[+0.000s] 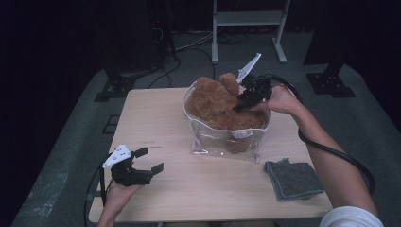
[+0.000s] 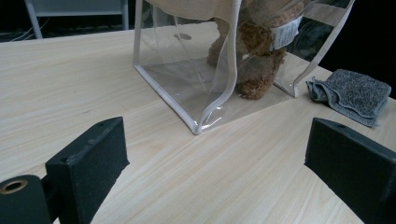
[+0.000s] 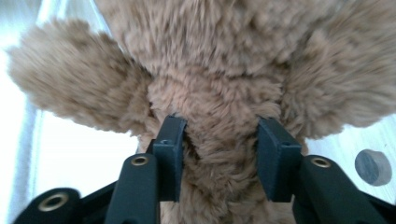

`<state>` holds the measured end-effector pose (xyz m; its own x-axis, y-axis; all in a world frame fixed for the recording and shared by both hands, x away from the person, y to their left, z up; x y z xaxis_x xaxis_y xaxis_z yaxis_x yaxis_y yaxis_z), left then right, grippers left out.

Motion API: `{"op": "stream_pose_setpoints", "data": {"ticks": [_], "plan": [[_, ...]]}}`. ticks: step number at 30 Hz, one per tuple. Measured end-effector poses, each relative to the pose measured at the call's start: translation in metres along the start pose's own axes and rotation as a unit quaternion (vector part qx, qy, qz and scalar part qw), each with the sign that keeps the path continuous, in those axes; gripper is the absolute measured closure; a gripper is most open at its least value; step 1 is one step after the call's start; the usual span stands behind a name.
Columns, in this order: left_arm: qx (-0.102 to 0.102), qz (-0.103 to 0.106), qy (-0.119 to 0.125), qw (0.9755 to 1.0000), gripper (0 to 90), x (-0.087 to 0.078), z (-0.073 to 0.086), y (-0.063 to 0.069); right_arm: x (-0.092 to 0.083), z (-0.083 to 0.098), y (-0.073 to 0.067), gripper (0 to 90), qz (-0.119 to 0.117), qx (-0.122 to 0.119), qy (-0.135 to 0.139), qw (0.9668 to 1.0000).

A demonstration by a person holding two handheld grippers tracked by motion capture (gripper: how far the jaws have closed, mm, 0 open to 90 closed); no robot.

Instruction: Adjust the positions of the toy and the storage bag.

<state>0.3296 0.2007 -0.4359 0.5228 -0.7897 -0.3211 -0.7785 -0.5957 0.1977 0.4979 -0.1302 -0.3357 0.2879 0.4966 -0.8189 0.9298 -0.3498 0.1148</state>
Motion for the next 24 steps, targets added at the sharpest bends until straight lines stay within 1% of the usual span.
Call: {"op": "stream_pose_setpoints", "data": {"ticks": [1, 2, 3, 5, 6, 9, 10, 12, 13, 14, 15, 16, 18, 19, 21, 23, 24], "plan": [[0.0, 0.0, 0.001, 1.0, 4.5, 0.0, 0.0, 0.0, -0.002, -0.001, 0.001, 56.1, -0.002, 0.001, 0.005, 1.0], [0.0, 0.0, 0.001, 1.0, 4.5, 0.0, 0.0, 0.0, -0.008, -0.005, 0.001, 57.5, -0.005, 0.001, 0.023, 0.9997], [-0.001, 0.0, 0.001, 1.0, 4.5, 0.0, 0.0, 0.0, -0.013, -0.009, 0.001, 56.7, -0.005, 0.005, 0.041, 0.9992], [-0.002, 0.001, 0.001, 1.0, 4.5, 0.001, 0.0, 0.0, -0.02, -0.017, 0.002, 56.9, -0.003, 0.007, 0.062, 0.9981], [-0.001, 0.0, -0.001, 1.0, 4.5, 0.001, 0.0, 0.0, -0.021, -0.022, 0.001, 57.8, -0.007, 0.006, 0.071, 0.9974], [0.002, 0.001, -0.001, 1.0, 4.5, 0.001, 0.0, 0.0, -0.02, -0.037, -0.004, 64.3, -0.005, -0.004, 0.091, 0.9958], [0.002, 0.001, -0.001, 1.0, 4.5, 0.001, 0.0, 0.0, -0.019, -0.043, -0.007, 67.3, -0.006, 0.001, 0.098, 0.9951], [0.0, 0.001, -0.001, 1.0, 4.5, 0.001, 0.0, 0.0, -0.015, -0.054, -0.011, 73.1, -0.011, -0.005, 0.116, 0.9932], [0.0, 0.001, -0.002, 1.0, 4.5, 0.001, 0.0, 0.0, -0.013, -0.059, -0.013, 75.1, -0.011, -0.006, 0.123, 0.9923], [-0.001, 0.001, 0.0, 1.0, 4.5, 0.001, 0.0, 0.0, -0.01, -0.065, -0.016, 75.9, -0.016, -0.006, 0.13, 0.9914], [-0.003, 0.002, 0.002, 1.0, 4.5, 0.001, 0.0, 0.0, -0.007, -0.07, -0.018, 76.6, -0.018, -0.009, 0.135, 0.9907], [-0.003, 0.003, 0.002, 1.0, 4.5, 0.0, 0.0, 0.0, -0.004, -0.075, -0.02, 78.4, -0.017, -0.006, 0.139, 0.9902], [-0.002, 0.003, 0.001, 1.0, 4.5, 0.0, 0.0, 0.0, 0.002, -0.083, -0.022, 80.8, -0.017, -0.009, 0.145, 0.9892], [-0.001, 0.003, 0.001, 1.0, 4.5, 0.0, 0.0, 0.0, 0.004, -0.086, -0.023, 82.0, -0.017, -0.007, 0.149, 0.9887], [-0.001, 0.003, 0.0, 1.0, 4.5, -0.001, 0.0, 0.0, 0.009, -0.091, -0.025, 82.9, -0.019, 0.0, 0.15, 0.9885], [-0.001, 0.003, 0.002, 1.0, 4.5, -0.001, 0.0, 0.0, 0.014, -0.091, -0.025, 84.6, -0.016, -0.003, 0.149, 0.9887], [-0.002, 0.003, 0.004, 1.0, 4.5, -0.001, 0.0, 0.0, 0.016, -0.091, -0.025, 85.2, -0.017, 0.003, 0.149, 0.9887]]}}
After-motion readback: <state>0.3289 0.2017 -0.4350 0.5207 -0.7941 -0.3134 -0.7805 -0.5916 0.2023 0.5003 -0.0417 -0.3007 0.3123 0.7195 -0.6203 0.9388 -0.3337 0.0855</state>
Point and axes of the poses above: each handheld gripper's, and its own axes: x roughly forward along the jaws, z roughly out of its underside, y roughly to its right, the point moved 7 cm from there along x, roughly forward along the jaws, and after that the axes turned 7 degrees about z, right-handed, at the moved point
